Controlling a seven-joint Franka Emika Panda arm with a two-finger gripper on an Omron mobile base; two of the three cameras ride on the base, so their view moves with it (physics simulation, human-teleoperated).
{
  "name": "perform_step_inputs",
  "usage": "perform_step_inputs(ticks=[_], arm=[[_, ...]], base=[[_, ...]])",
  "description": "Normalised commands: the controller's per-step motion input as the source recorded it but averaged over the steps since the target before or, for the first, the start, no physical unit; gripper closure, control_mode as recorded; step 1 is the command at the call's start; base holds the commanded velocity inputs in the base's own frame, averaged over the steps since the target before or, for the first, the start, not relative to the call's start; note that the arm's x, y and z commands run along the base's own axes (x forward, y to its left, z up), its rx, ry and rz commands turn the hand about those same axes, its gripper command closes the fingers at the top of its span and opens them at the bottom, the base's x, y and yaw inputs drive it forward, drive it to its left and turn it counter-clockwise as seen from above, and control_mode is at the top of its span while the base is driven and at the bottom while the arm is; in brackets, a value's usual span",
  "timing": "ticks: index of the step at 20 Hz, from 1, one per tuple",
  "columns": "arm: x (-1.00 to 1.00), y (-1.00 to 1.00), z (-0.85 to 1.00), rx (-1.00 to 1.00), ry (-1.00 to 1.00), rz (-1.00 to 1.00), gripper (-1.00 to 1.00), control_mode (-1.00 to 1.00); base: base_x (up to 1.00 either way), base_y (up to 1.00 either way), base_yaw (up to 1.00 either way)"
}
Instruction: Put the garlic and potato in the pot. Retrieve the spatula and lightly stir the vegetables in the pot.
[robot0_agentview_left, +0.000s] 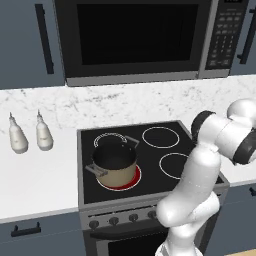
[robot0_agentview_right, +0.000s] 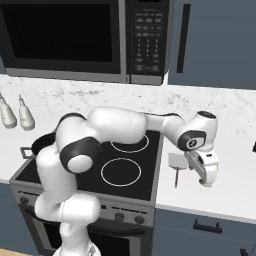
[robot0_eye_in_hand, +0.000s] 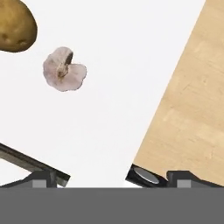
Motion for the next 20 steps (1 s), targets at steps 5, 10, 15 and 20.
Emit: perform_step_inputs(ticks=[5, 10, 15, 20], arm=[[0.38, -0.17, -0.54, 0.09, 0.02, 0.01, -1.0, -1.0], [0.39, -0.18, -0.54, 0.03, 0.0, 0.01, -1.0, -1.0], [0.34, -0.08, -0.34, 0.03, 0.01, 0.0, -1.0, -1.0], [0.44, 0.0, -0.48, 0.0, 0.05, 0.0, -1.0, -1.0]], base=[[0.0, 0.0, 0.0], [0.0, 0.0, 0.0], [0.0, 0.0, 0.0], [0.0, 0.0, 0.0]])
